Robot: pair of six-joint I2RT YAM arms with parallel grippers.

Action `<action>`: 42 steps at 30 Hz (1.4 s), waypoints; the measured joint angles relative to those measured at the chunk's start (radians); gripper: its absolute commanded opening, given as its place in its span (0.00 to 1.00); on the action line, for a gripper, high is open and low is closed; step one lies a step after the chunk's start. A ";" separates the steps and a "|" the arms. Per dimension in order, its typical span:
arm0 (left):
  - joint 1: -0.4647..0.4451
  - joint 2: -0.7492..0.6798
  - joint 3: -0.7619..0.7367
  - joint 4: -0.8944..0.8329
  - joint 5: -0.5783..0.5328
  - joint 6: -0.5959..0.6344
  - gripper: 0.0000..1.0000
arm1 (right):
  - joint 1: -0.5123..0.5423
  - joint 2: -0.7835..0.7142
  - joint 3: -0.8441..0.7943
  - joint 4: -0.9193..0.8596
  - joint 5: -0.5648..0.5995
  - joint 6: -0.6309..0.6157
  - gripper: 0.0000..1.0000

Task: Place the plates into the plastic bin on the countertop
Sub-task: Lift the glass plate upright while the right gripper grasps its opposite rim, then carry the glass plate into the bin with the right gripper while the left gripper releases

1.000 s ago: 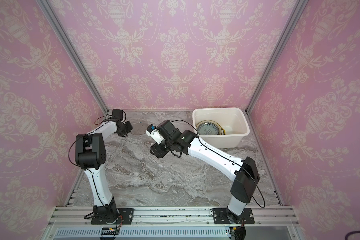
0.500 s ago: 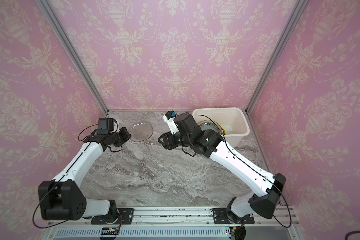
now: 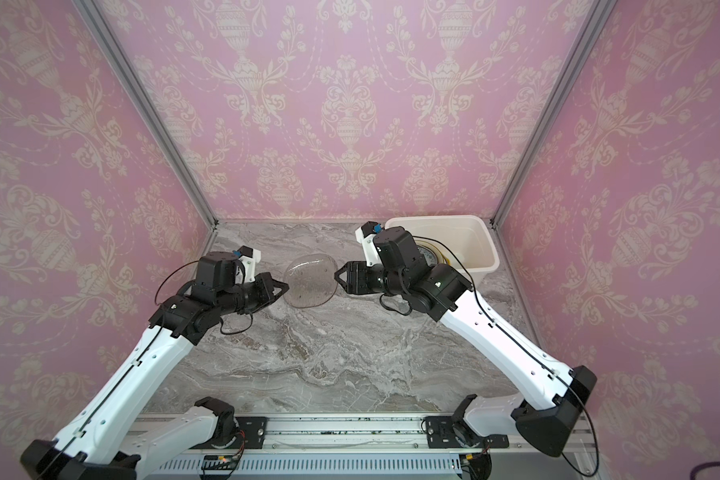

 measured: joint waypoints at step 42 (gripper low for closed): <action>-0.216 0.015 0.106 0.130 -0.135 -0.029 0.80 | -0.313 -0.046 0.037 -0.118 0.098 -0.026 0.00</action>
